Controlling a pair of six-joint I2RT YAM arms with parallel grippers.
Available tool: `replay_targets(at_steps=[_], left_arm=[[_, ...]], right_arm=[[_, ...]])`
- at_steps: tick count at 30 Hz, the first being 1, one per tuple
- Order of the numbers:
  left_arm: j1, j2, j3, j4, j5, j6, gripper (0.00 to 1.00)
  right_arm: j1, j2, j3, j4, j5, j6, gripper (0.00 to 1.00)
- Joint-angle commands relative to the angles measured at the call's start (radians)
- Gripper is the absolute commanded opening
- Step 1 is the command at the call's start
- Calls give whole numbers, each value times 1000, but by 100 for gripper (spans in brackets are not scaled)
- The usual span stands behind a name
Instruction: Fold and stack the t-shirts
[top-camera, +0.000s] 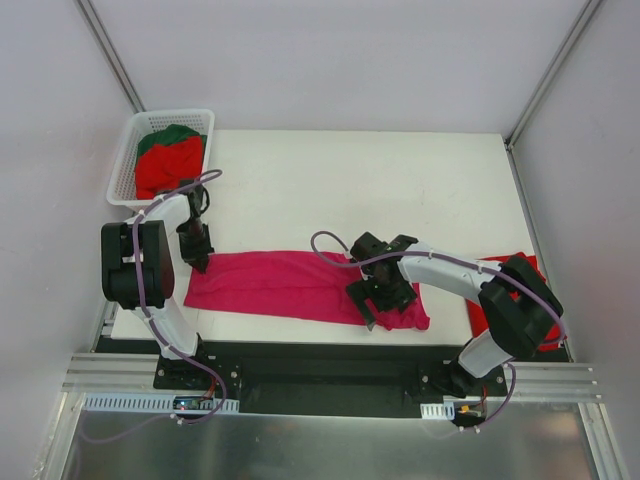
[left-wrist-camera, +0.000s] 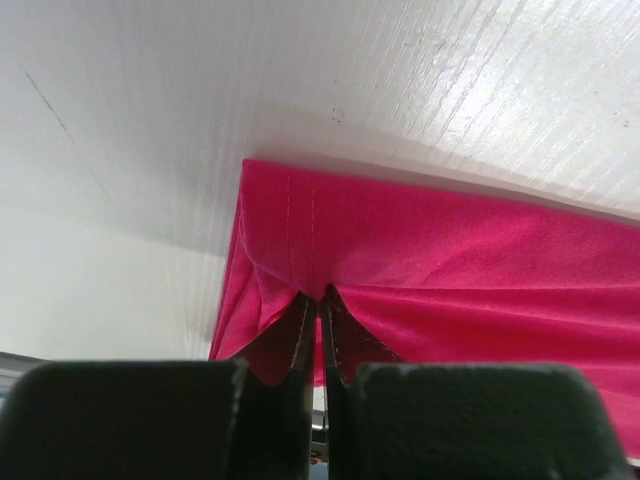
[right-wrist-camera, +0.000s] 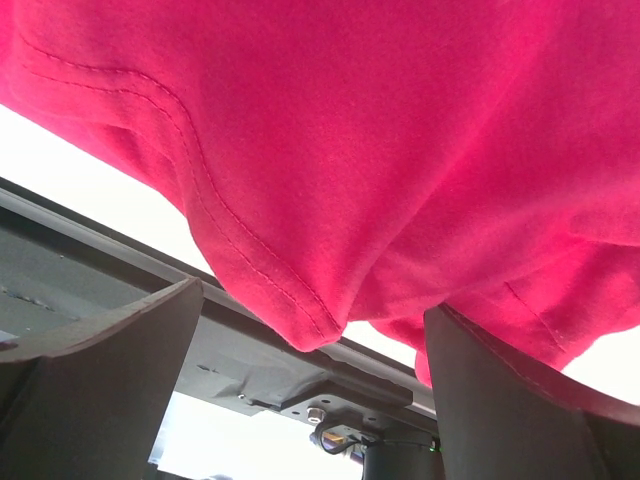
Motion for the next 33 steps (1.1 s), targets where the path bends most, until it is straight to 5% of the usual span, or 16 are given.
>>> replay_targets(at_steps=[1,17,20,21,22,33], left_arm=[[5,-21,70,-52,-44,17,0],[5,-13,189,-148,-81,37,6],[5,-5,176,-150,-70,34,19],[6,-4,173,-150,-67,34,34],[5,-4,166,-148,-64,34,99],[-69,-58,246,-187,-22,11,99]], right_arm=[[5,-1,-15,-12,-19,-1,96],[8,13,-35,0,-2,3,96],[7,11,-35,-6,1,-1,96],[8,13,-35,-6,4,-3,96],[7,11,-35,-9,4,-3,96],[-4,-42,20,-44,117,3,96]])
